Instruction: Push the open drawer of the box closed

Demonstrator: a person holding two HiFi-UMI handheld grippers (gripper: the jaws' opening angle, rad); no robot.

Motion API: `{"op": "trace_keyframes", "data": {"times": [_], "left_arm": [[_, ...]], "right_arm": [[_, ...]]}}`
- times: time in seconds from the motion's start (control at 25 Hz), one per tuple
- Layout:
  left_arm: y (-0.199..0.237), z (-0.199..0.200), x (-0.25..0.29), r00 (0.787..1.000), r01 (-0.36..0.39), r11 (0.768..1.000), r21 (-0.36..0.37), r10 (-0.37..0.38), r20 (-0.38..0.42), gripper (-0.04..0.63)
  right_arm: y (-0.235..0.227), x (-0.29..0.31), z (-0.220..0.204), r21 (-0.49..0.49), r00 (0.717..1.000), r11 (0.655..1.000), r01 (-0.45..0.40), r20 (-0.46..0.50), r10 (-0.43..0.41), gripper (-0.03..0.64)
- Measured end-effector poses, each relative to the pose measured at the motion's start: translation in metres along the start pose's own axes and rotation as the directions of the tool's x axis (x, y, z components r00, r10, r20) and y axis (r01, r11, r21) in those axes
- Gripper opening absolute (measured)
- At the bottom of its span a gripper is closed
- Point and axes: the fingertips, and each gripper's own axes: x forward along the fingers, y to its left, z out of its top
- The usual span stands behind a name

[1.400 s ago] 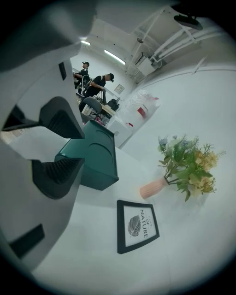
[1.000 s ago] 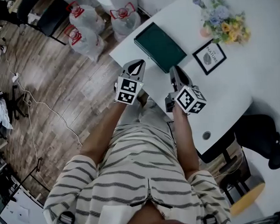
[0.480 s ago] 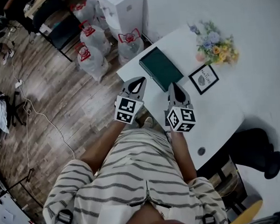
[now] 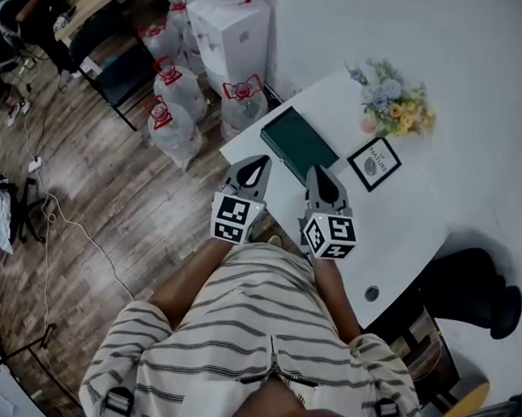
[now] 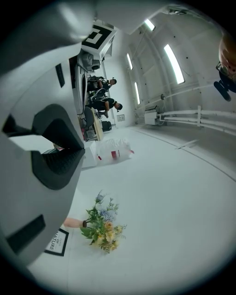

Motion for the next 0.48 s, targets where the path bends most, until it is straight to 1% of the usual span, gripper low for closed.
{"op": "trace_keyframes", "data": {"times": [0.24, 0.4, 0.48], "left_arm": [[0.008, 0.01, -0.006, 0.999, -0.019, 1.0, 0.01, 0.019, 0.033, 0.0], [0.007, 0.013, -0.005, 0.998, -0.005, 1.0, -0.017, 0.006, 0.057, 0.0], [0.006, 0.014, -0.004, 0.998, 0.0, 1.0, -0.019, 0.001, 0.063, 0.0]], "right_arm": [[-0.002, 0.002, 0.006, -0.011, 1.0, 1.0, 0.003, 0.025, -0.003, 0.0], [-0.003, 0.004, 0.008, -0.013, 1.0, 1.0, 0.001, 0.028, -0.001, 0.0], [-0.002, 0.004, 0.008, -0.014, 0.999, 1.0, -0.001, 0.032, 0.001, 0.0]]}}
